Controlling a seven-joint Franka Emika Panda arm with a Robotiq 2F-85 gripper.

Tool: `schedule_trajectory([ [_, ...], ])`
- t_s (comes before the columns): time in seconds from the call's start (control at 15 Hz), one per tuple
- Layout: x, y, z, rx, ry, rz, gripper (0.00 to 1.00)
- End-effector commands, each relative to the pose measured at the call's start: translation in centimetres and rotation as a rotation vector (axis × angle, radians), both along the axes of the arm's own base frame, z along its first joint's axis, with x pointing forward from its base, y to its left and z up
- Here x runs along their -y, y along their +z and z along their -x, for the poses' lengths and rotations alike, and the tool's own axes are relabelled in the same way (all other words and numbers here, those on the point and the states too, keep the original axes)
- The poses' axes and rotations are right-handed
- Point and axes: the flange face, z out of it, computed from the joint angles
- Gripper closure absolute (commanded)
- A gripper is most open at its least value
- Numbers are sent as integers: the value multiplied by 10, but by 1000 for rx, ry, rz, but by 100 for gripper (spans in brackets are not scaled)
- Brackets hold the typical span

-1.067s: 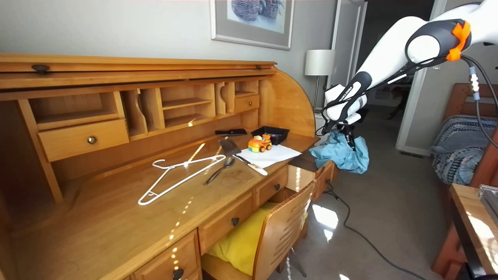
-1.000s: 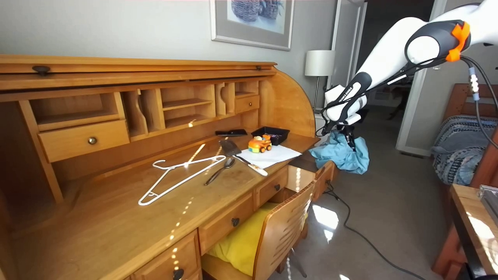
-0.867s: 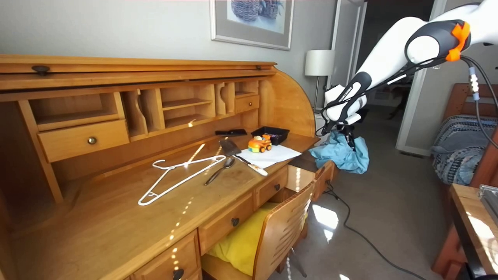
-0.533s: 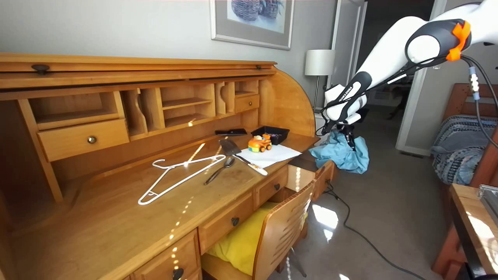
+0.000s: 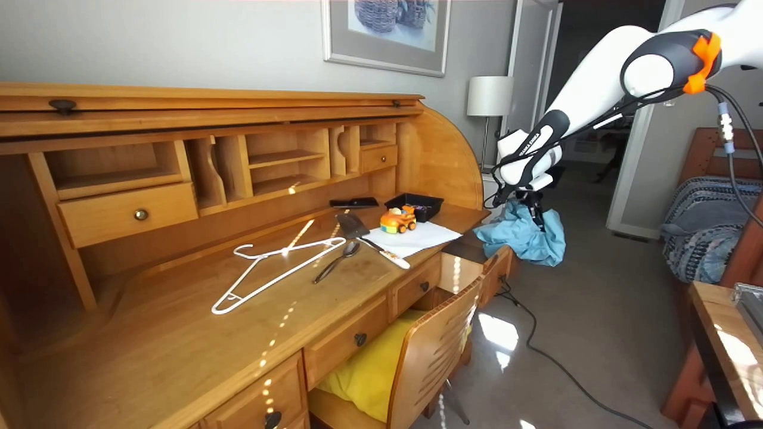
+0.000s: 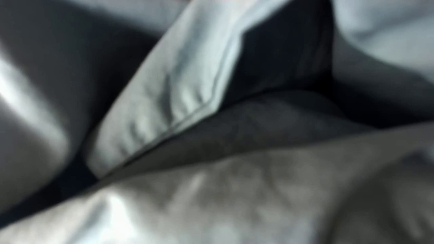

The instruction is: Use the towel to wipe the drawer

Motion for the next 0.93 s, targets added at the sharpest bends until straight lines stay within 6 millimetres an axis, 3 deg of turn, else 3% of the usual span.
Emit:
schedule_trajectory([
  [0.0, 1, 0, -1, -1, 0, 0, 93],
  [0.13, -1, 0, -3, 3, 25, 2, 93],
  [0.27, -31, -2, -13, 20, 106, 13, 98],
  [0.53, -70, 9, -30, 66, 249, 52, 98],
  [0.87, -142, -4, -26, 54, 543, 65, 98],
])
